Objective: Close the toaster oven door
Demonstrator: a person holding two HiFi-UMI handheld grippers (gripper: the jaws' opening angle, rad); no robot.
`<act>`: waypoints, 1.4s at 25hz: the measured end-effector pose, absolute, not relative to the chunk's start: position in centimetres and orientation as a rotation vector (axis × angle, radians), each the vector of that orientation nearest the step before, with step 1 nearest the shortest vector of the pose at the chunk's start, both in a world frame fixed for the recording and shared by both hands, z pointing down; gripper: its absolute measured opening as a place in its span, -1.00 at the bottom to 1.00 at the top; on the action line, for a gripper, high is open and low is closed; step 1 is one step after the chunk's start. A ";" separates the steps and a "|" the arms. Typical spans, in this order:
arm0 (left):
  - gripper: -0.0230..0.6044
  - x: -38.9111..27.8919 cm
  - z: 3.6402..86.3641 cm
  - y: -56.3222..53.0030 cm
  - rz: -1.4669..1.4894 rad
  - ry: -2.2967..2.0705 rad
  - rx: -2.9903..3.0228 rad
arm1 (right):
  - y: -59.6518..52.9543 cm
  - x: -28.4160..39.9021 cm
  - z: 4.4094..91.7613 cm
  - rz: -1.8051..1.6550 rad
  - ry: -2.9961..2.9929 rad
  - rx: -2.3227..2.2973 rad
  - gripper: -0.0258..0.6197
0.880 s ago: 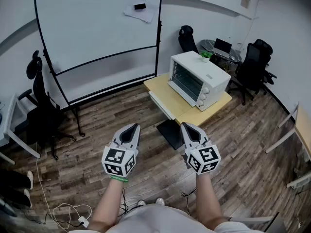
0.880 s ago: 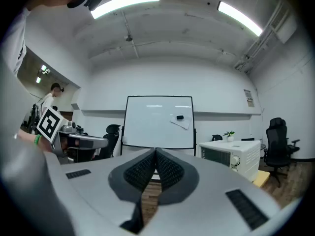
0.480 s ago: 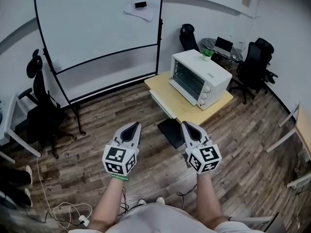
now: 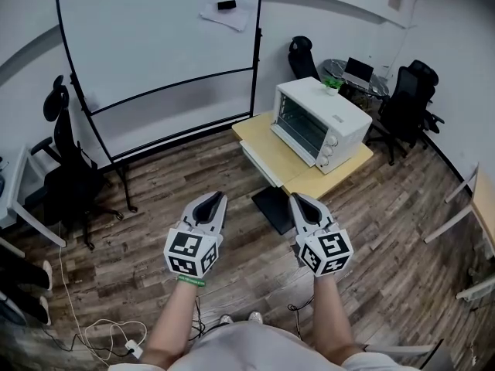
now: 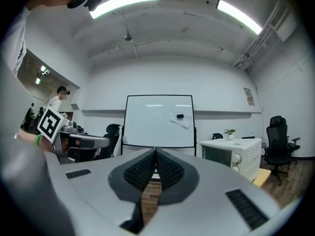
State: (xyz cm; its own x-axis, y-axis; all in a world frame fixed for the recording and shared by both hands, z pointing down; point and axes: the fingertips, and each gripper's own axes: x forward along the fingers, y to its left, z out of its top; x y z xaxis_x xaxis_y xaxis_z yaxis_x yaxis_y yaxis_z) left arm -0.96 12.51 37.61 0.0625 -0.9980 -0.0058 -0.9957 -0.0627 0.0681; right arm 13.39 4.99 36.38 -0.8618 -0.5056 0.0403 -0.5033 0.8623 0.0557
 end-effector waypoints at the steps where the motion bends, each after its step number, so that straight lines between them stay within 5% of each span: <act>1: -0.86 -0.9 37.6 12.6 -0.084 -2.114 2.264 | 5.0 13.4 36.4 -0.065 -2.980 0.807 -0.92; 2: -0.86 -0.8 37.5 12.6 -0.091 -2.109 2.270 | 5.1 13.4 36.5 -0.063 -2.980 0.807 -0.92; 6: -0.18 -0.8 37.4 12.3 -0.110 -2.099 2.275 | 5.0 13.4 36.5 -0.055 -2.980 0.806 -0.92; 9: -0.05 -0.9 37.5 12.2 -0.097 -2.108 2.269 | 5.0 13.5 36.6 -0.053 -2.980 0.806 -0.92; 35: 0.06 -0.3 38.0 6.8 -0.041 -2.149 2.254 | -0.1 13.6 35.5 -0.067 -3.060 0.748 -0.92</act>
